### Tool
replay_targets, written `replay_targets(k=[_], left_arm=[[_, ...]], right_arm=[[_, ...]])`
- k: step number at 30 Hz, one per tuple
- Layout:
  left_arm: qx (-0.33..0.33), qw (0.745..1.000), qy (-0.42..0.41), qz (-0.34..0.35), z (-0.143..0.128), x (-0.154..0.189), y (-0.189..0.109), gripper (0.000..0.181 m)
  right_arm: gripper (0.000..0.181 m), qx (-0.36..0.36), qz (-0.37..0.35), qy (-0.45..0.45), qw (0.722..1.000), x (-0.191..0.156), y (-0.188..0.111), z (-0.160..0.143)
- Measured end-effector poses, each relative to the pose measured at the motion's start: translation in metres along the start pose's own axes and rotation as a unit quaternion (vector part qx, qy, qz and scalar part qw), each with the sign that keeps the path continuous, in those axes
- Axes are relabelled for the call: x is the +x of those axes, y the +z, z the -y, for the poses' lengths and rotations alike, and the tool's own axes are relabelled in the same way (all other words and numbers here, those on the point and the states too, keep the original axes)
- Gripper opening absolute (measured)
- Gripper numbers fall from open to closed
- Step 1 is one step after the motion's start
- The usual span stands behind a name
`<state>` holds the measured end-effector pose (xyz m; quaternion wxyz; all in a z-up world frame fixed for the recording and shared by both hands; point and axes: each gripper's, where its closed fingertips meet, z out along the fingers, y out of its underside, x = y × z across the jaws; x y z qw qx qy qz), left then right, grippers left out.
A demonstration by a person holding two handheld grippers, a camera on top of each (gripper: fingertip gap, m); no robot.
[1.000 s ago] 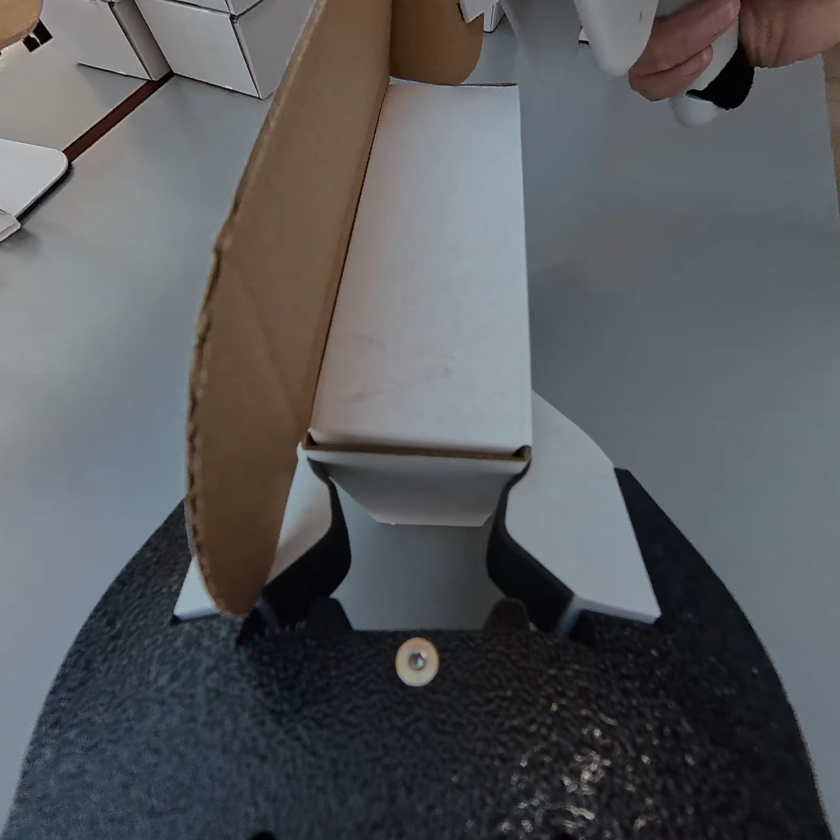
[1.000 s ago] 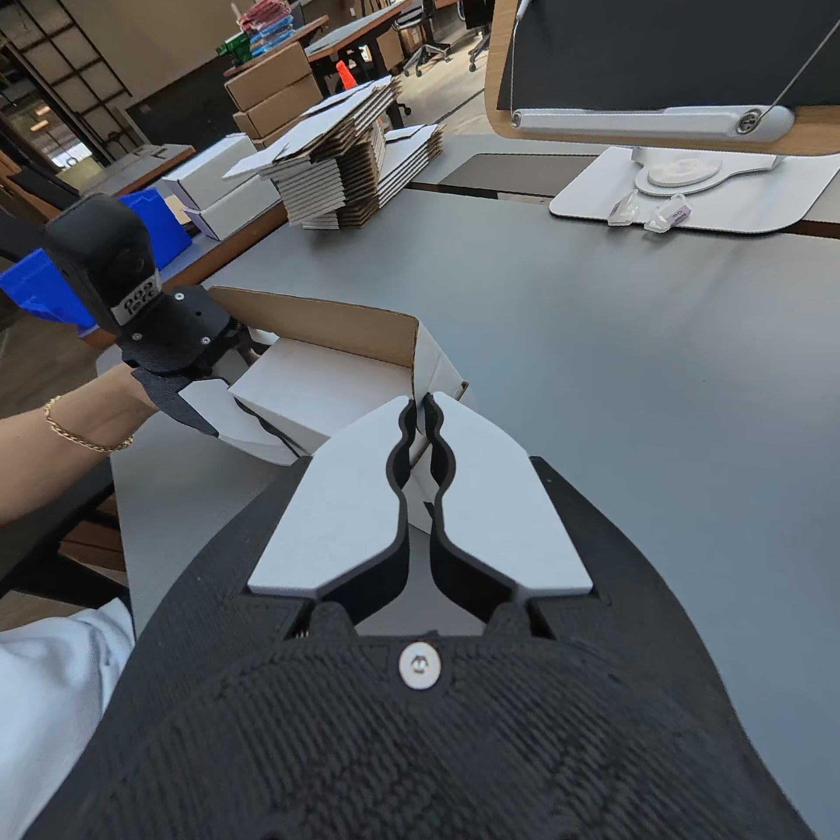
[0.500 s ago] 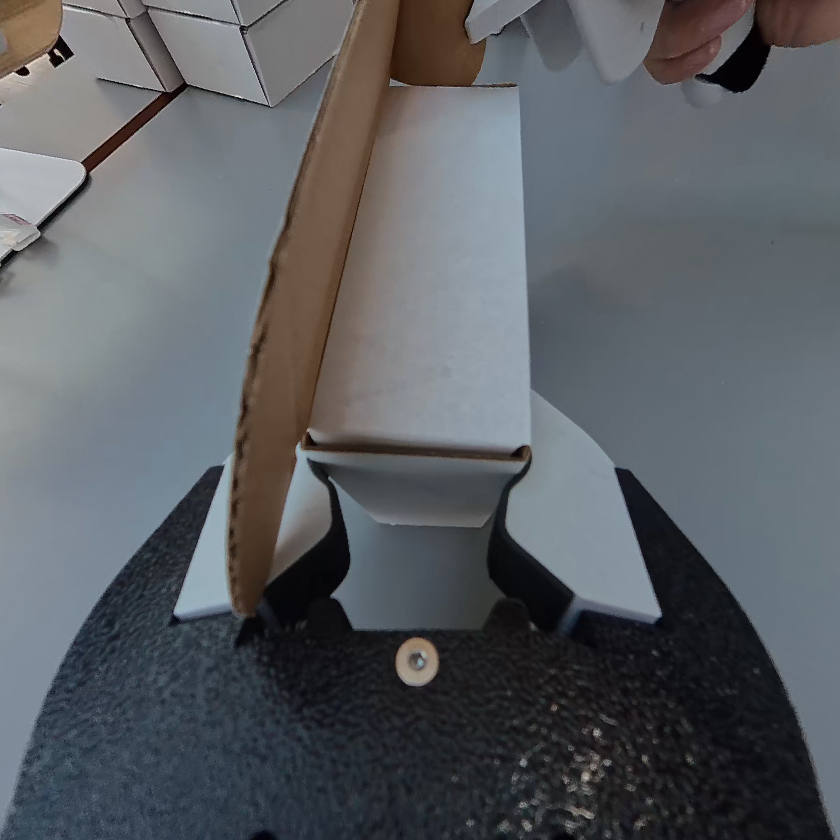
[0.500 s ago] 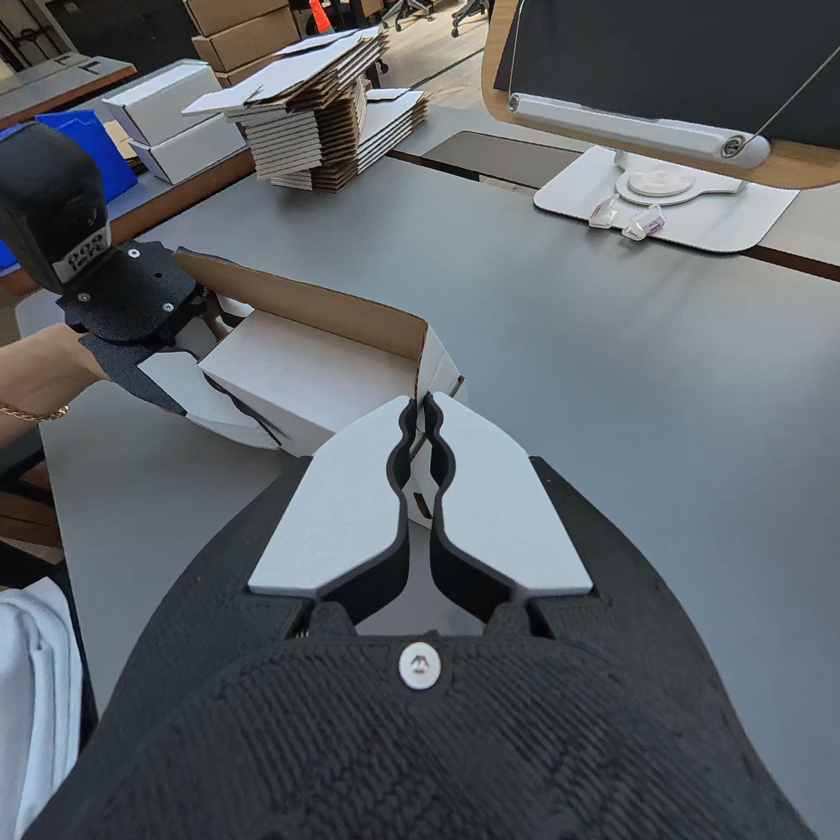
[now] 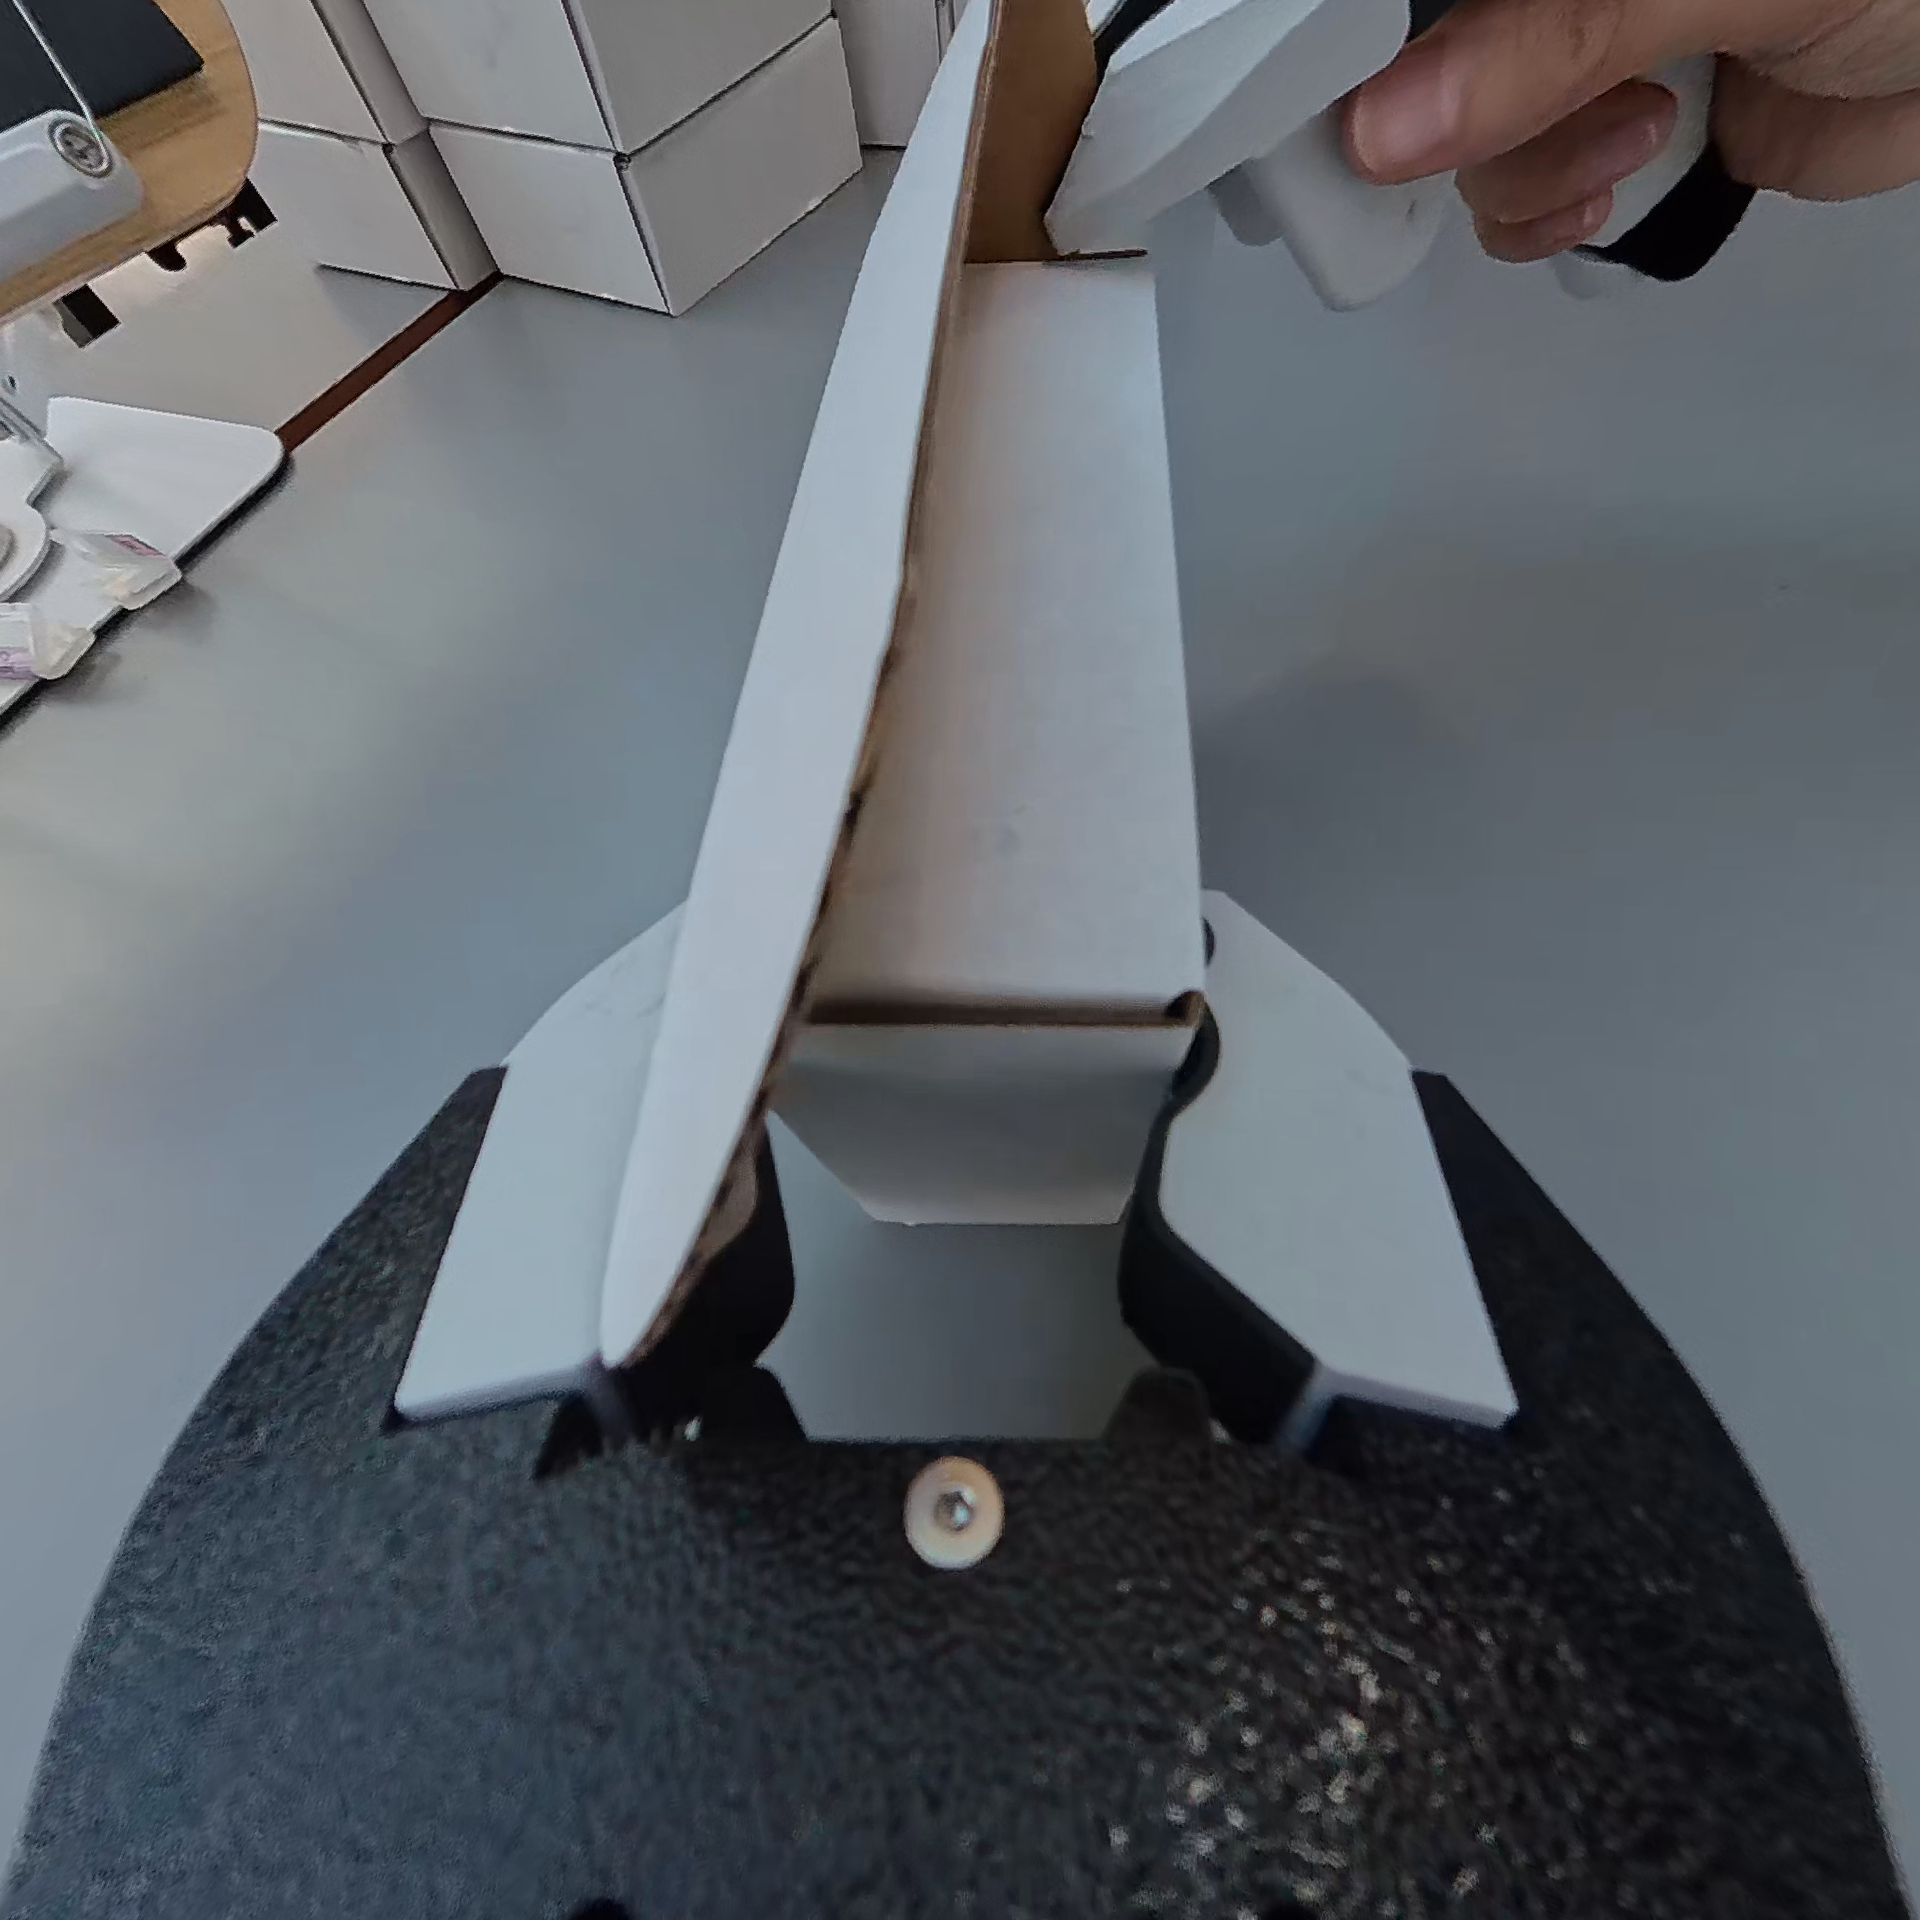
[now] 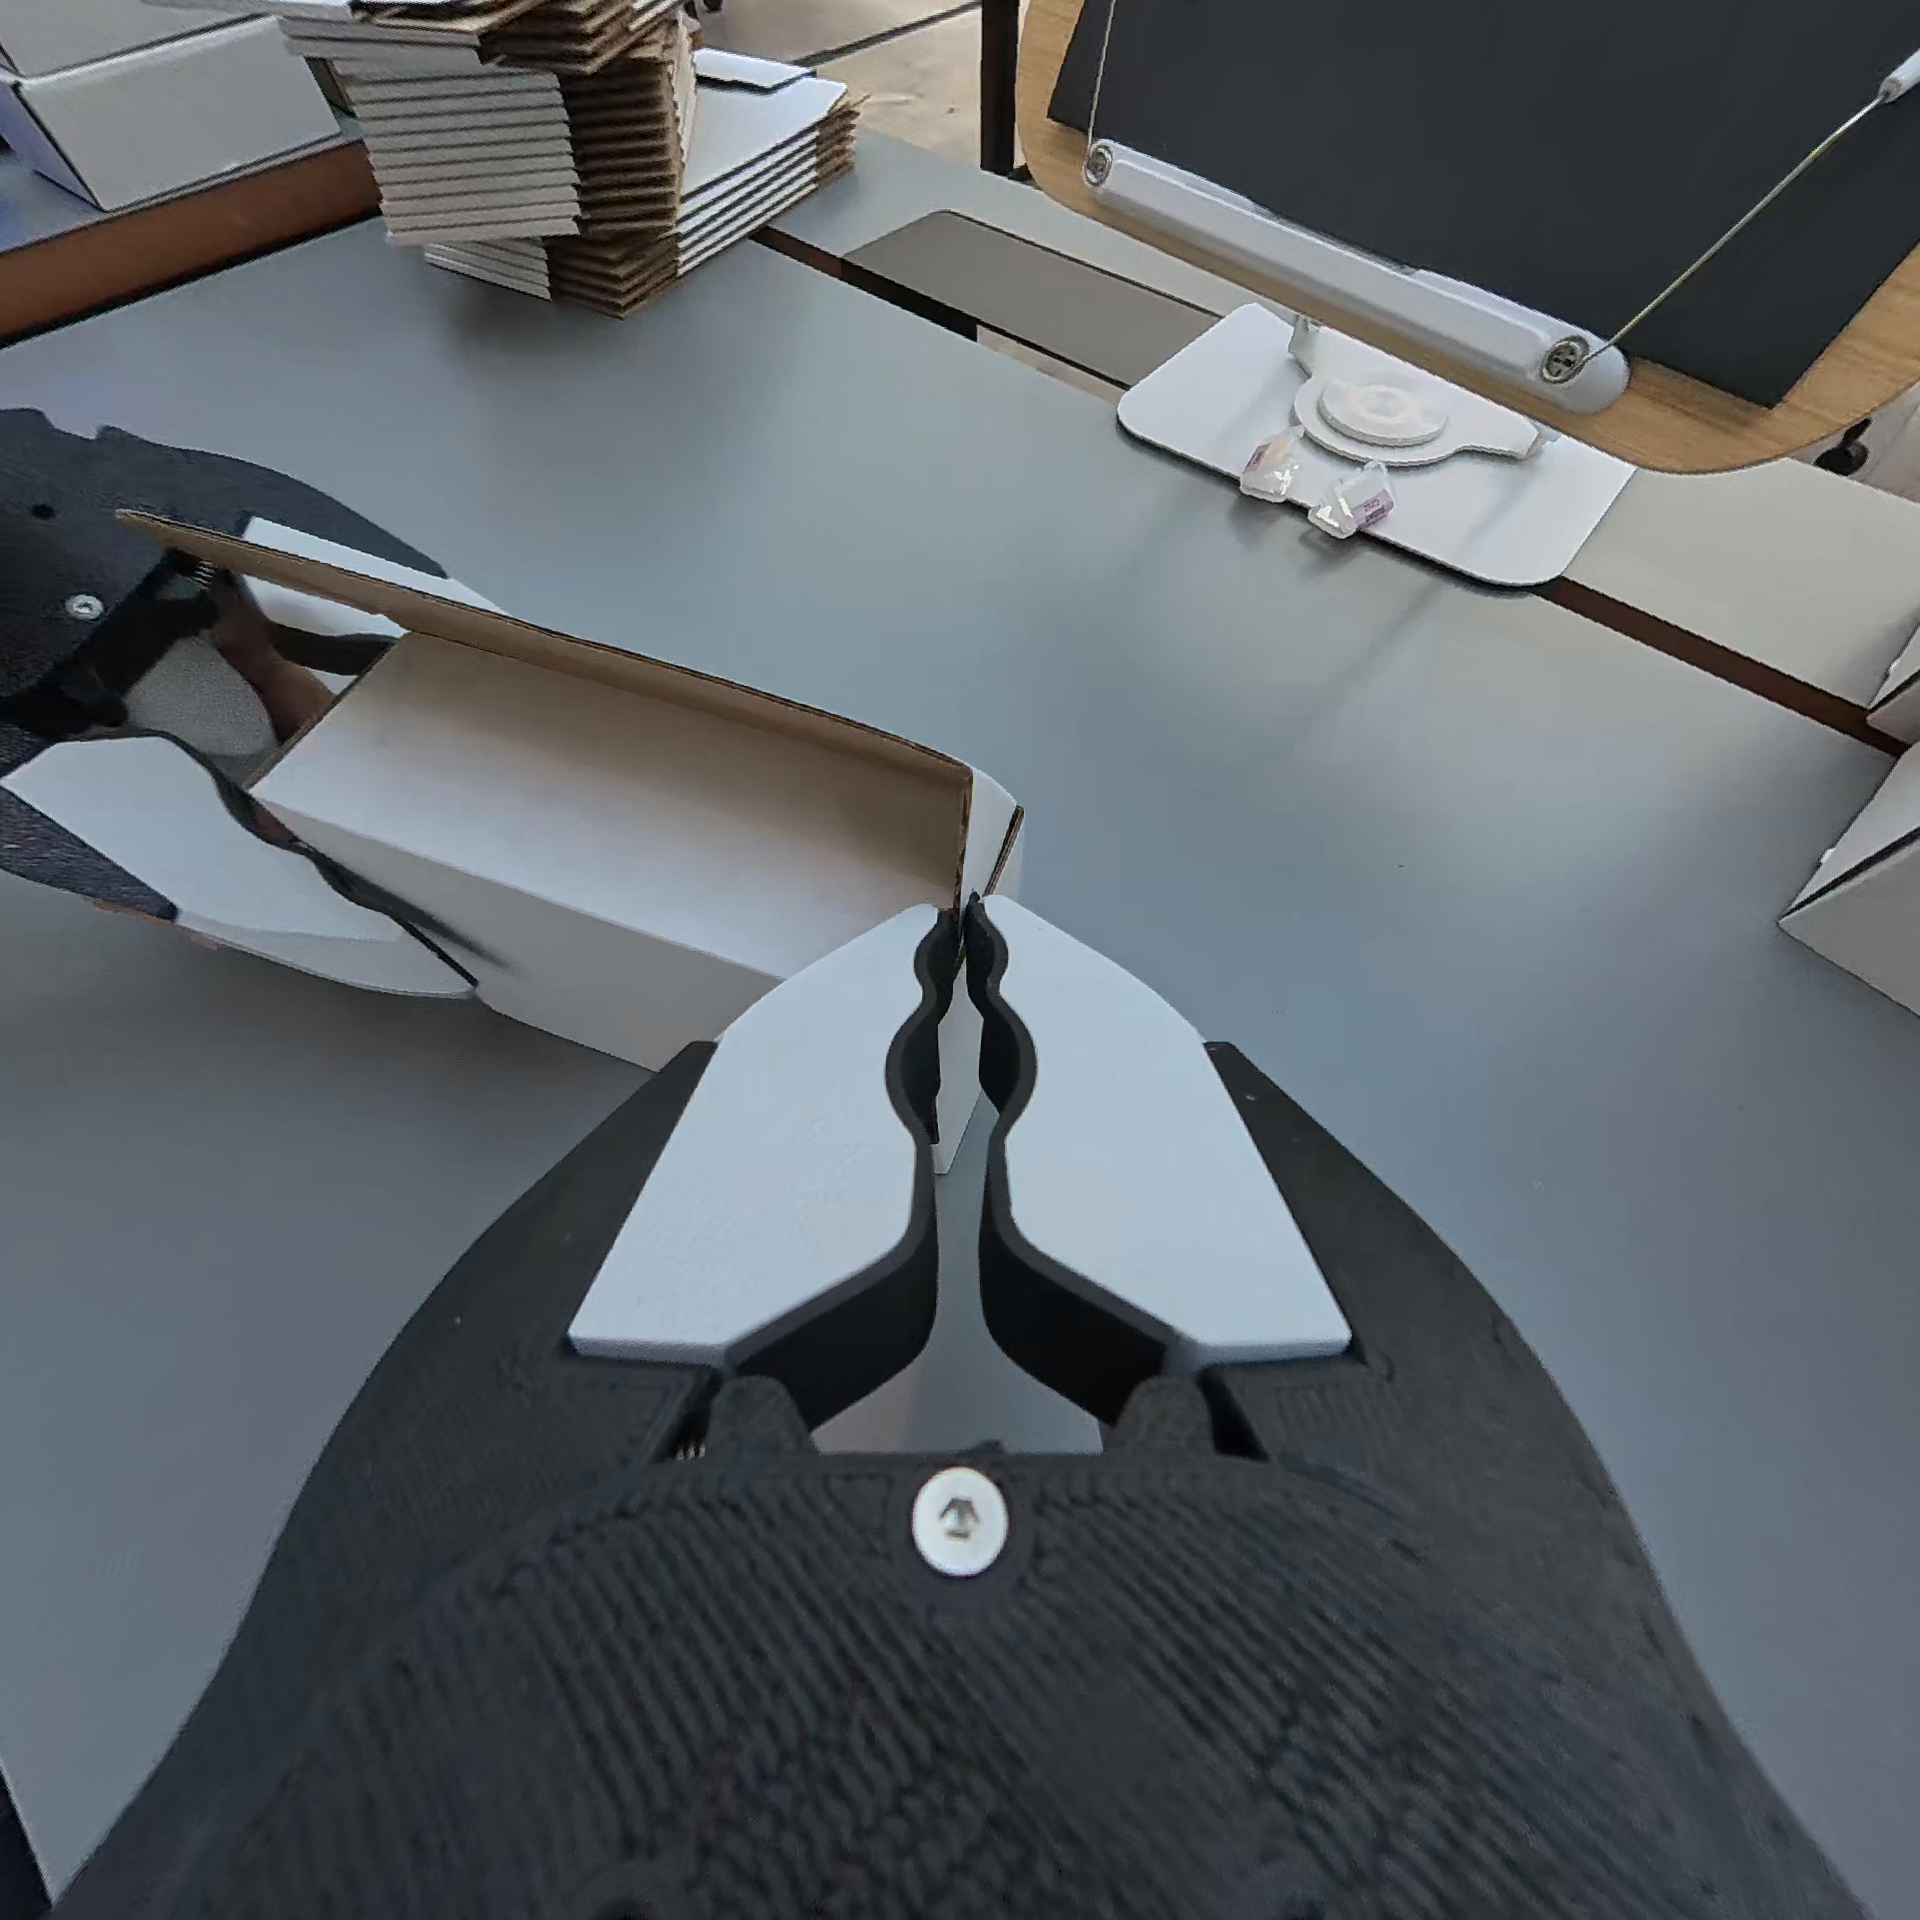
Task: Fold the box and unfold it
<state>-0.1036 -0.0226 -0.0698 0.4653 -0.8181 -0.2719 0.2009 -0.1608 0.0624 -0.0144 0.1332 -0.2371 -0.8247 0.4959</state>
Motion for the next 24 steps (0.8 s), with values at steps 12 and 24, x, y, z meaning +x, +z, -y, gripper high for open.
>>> replay_targets(k=[12,24], left_arm=[[0.150,0.983,0.059,0.085,0.032,-0.009,-0.095,0.040],[0.142,0.984,0.067,0.083,0.037,-0.014,-0.083,0.004]], right_arm=[[0.002,-0.001,-0.016,0.000,1.000,0.001,0.004,0.002],[0.002,0.005,-0.017,0.004,1.000,-0.001,0.004,0.003]])
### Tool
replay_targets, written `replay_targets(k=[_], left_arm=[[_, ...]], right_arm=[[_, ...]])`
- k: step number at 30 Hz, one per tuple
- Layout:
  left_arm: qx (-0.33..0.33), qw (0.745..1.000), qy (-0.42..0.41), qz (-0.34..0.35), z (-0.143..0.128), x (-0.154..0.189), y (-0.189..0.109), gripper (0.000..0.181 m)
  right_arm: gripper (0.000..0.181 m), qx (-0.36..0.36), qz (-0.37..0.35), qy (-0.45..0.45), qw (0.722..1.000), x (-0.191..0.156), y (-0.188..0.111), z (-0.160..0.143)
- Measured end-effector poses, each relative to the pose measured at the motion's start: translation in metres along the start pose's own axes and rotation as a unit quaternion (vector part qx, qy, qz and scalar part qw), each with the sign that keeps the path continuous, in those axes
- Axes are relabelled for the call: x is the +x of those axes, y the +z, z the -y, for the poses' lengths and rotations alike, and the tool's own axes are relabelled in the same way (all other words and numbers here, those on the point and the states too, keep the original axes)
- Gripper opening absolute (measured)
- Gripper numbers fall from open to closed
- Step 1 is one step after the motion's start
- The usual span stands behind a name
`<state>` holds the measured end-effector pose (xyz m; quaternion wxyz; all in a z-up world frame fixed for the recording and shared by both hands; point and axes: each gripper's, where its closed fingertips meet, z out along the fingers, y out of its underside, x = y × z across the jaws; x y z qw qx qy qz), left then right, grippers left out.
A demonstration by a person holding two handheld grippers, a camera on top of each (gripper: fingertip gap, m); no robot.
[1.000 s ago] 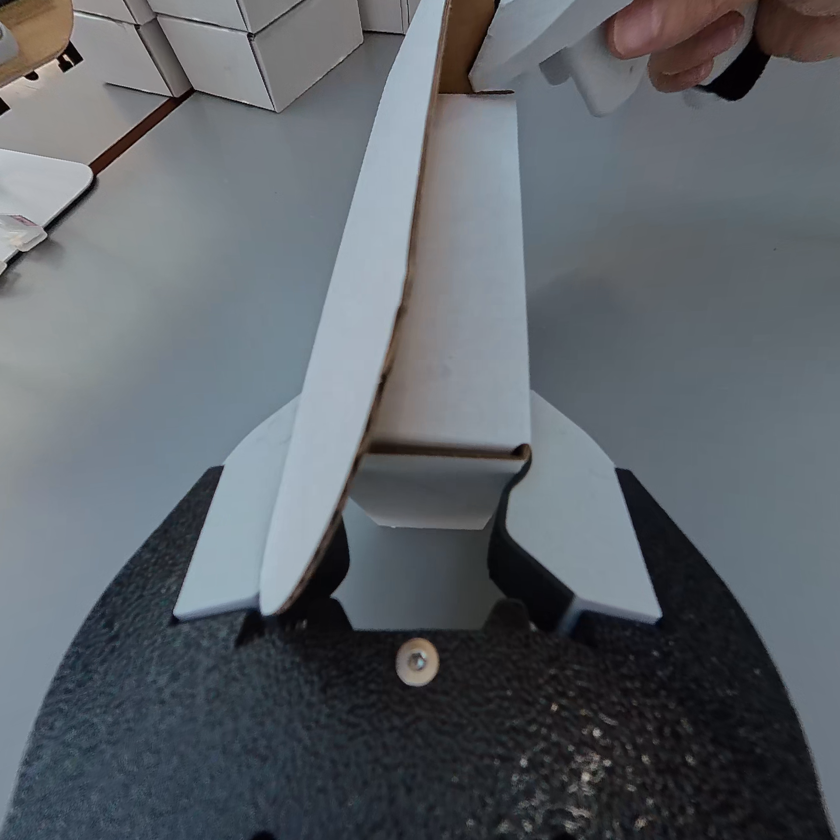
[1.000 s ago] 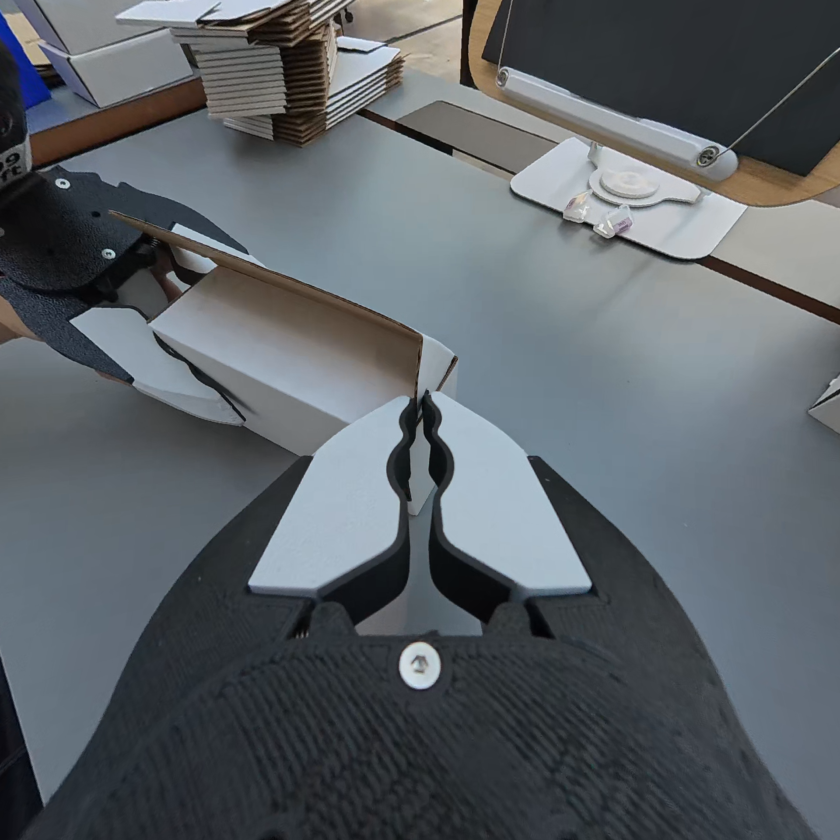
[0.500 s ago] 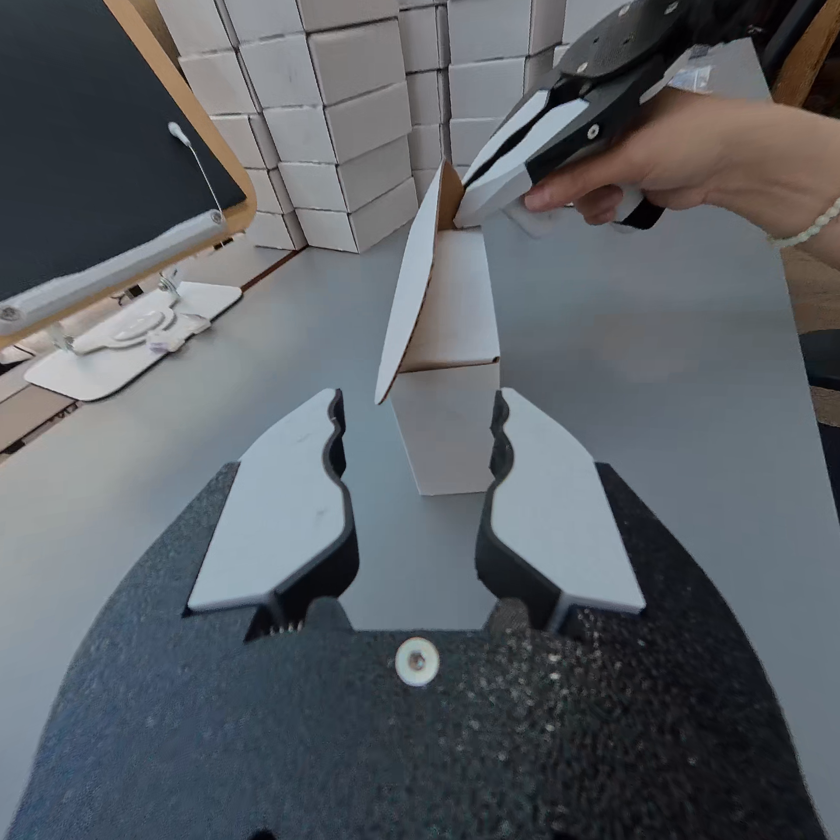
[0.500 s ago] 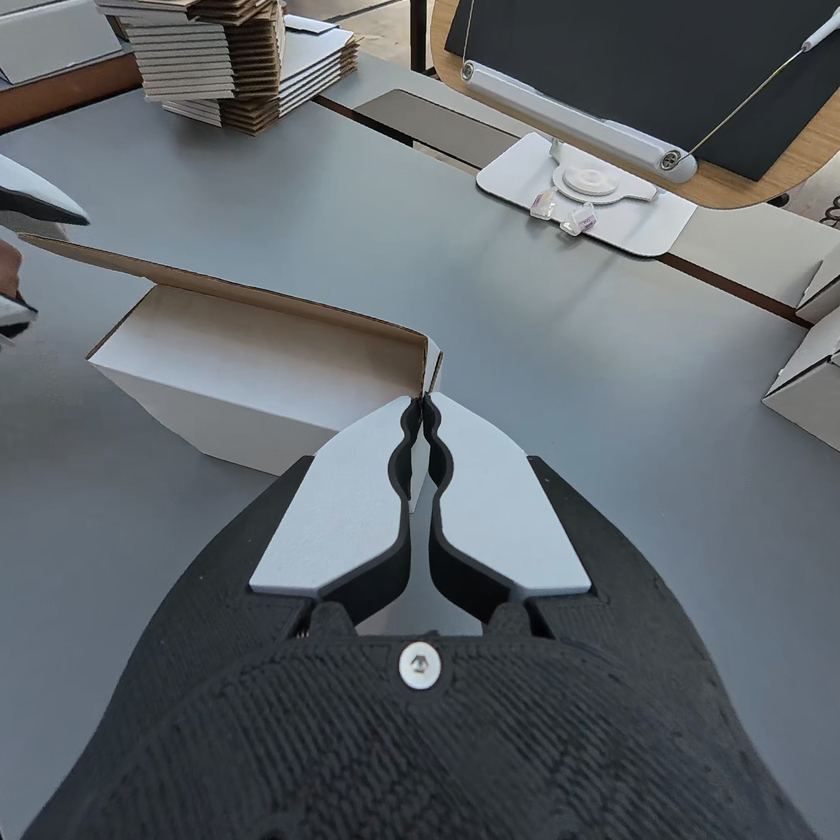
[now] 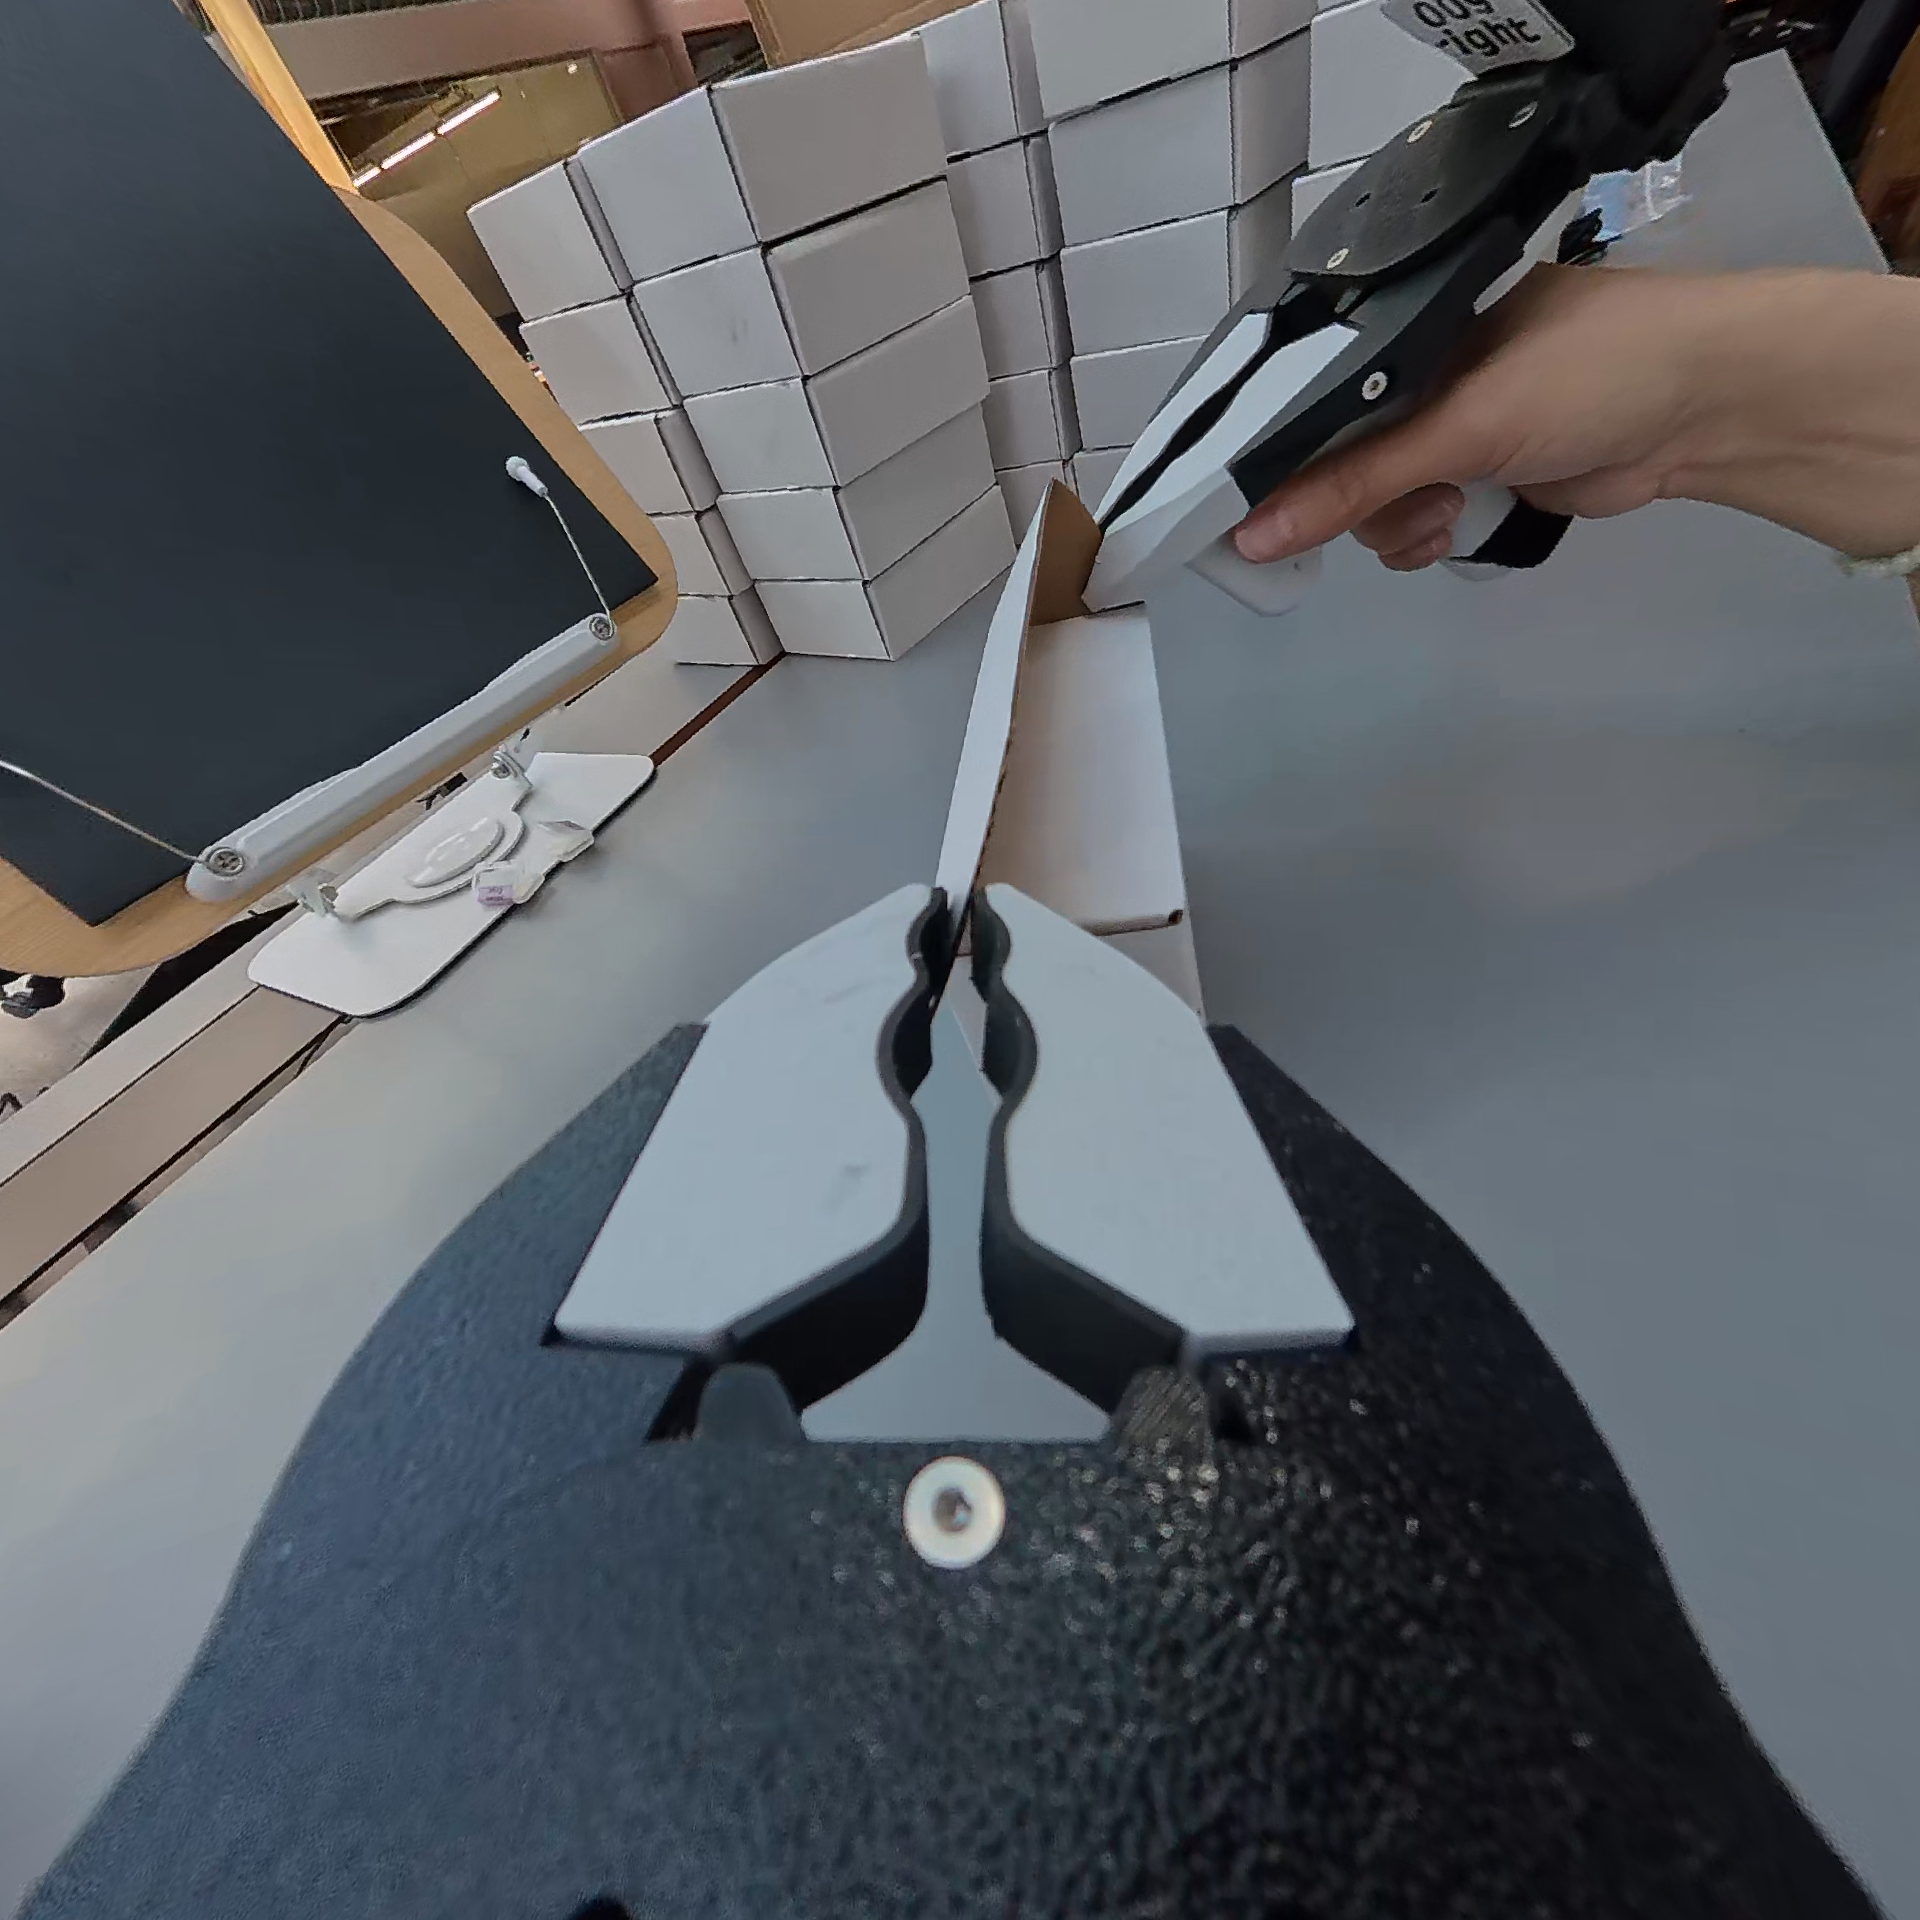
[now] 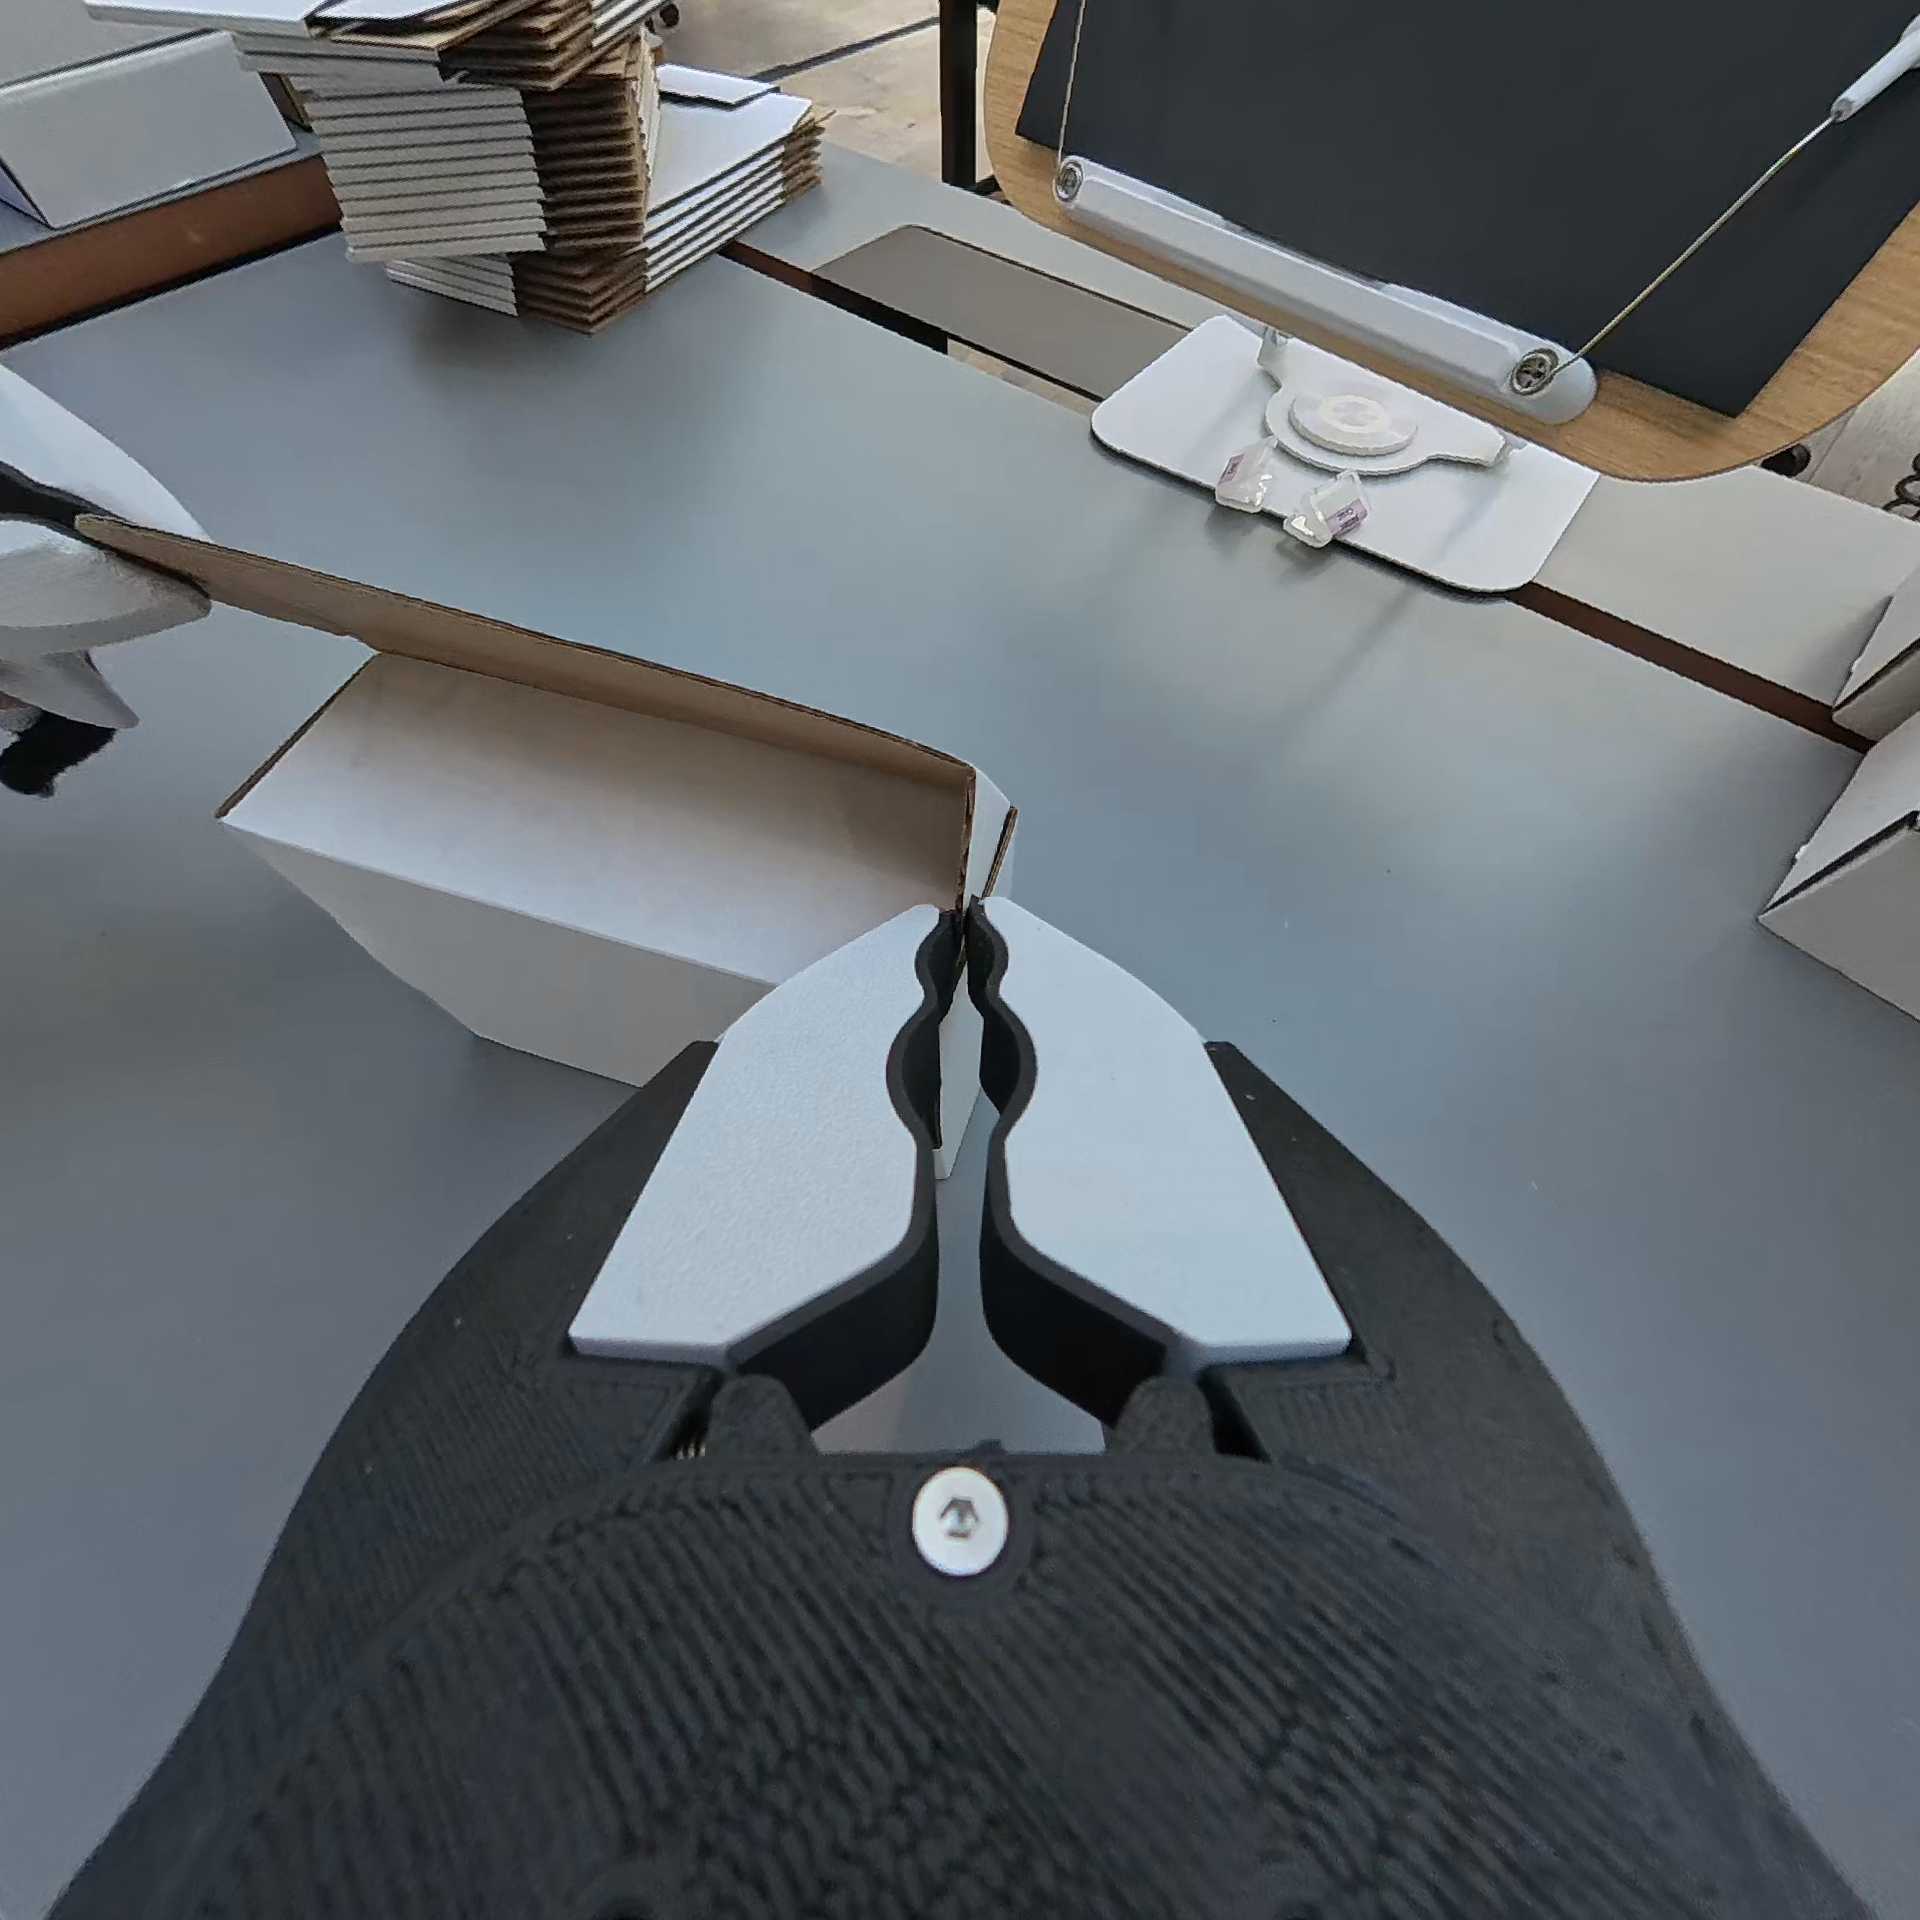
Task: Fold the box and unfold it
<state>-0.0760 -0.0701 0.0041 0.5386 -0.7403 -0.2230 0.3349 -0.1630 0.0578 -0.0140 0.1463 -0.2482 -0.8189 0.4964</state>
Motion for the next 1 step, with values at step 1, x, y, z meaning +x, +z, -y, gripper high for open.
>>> replay_targets(k=[1], left_arm=[[-0.001,1.000,-0.009,0.002,-0.0002,-0.0011,-0.0001,0.003]], right_arm=[[0.002,0.004,-0.004,0.002,1.000,-0.0006,0.0002,0.0001]])
